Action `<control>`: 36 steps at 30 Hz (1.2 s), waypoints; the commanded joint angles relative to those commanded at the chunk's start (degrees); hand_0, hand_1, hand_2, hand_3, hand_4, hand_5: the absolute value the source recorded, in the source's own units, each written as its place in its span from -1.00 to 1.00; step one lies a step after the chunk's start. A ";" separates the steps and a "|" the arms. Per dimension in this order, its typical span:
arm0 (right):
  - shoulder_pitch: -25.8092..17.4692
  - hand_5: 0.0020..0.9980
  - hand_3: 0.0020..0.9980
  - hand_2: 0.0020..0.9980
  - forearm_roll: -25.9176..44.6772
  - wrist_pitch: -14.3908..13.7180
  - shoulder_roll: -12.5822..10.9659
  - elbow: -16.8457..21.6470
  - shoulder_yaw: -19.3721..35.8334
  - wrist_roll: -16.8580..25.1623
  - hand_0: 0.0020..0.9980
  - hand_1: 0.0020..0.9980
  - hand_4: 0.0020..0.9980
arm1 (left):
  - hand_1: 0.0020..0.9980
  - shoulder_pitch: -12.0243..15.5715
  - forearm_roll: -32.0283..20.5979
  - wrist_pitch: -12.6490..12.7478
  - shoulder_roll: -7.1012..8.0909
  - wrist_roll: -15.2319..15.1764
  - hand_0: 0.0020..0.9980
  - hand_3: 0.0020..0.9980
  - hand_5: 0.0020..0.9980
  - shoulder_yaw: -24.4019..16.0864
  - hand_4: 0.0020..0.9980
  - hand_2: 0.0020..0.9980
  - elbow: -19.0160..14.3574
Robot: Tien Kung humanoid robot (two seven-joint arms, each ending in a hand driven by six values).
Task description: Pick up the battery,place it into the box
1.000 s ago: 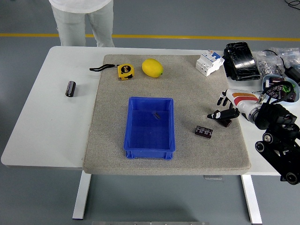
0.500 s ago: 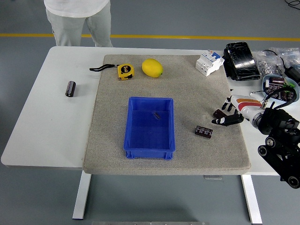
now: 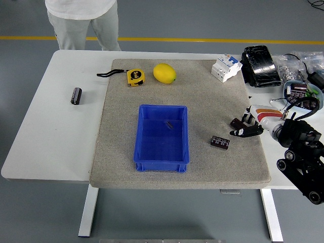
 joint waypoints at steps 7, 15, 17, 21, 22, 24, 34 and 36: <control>0.03 -0.01 -0.11 -0.27 -0.77 -0.76 0.54 -1.07 -0.44 -0.17 -0.54 -0.41 0.87 | 0.14 -0.07 -0.10 -0.04 -0.03 -0.01 0.20 0.38 0.40 0.15 0.46 0.22 -0.01; 0.24 -0.11 -0.12 -0.29 -1.31 -2.89 0.99 -2.00 -0.58 -0.31 -0.58 -0.45 0.76 | 0.14 -0.13 0.10 -0.12 -0.03 0.04 0.21 0.38 0.40 0.13 0.47 0.22 -0.05; 0.28 -0.11 -0.12 -0.29 -1.34 -3.15 1.04 -2.17 -0.63 -0.32 -0.58 -0.45 0.76 | 0.14 -0.13 0.24 -0.17 -0.03 0.09 0.21 0.38 0.40 0.08 0.47 0.22 -0.06; 0.27 -0.15 -0.13 -0.31 -1.56 -3.63 1.21 -2.64 -0.68 -0.22 -0.58 -0.48 0.75 | 0.14 -0.05 0.27 -0.21 -0.08 0.14 0.21 0.38 0.41 0.13 0.47 0.22 -0.08; 0.28 -0.15 -0.13 -0.31 -1.64 -3.69 1.25 -2.86 -0.74 -0.22 -0.58 -0.48 0.75 | 0.14 -0.02 0.29 -0.21 -0.11 0.14 0.21 0.38 0.41 0.11 0.47 0.22 -0.08; 0.28 -0.19 -0.13 -0.32 -1.71 -3.78 1.29 -3.24 -0.88 -0.20 -0.58 -0.49 0.76 | 0.14 0.00 0.35 -0.22 -0.14 0.17 0.21 0.38 0.41 0.08 0.47 0.22 -0.09; 0.20 -0.26 -0.13 -0.33 -2.15 -4.40 1.52 -3.57 -1.46 -0.06 -0.57 -0.50 0.77 | 0.14 0.11 0.78 -0.37 -0.15 0.24 0.21 0.39 0.41 -0.17 0.47 0.22 -0.12; 0.24 -0.30 -0.13 -0.34 -2.29 -4.46 1.50 -3.61 -1.48 -0.03 -0.57 -0.52 0.78 | 0.14 0.11 0.70 -0.39 -0.14 0.23 0.21 0.39 0.41 -0.07 0.47 0.22 -0.12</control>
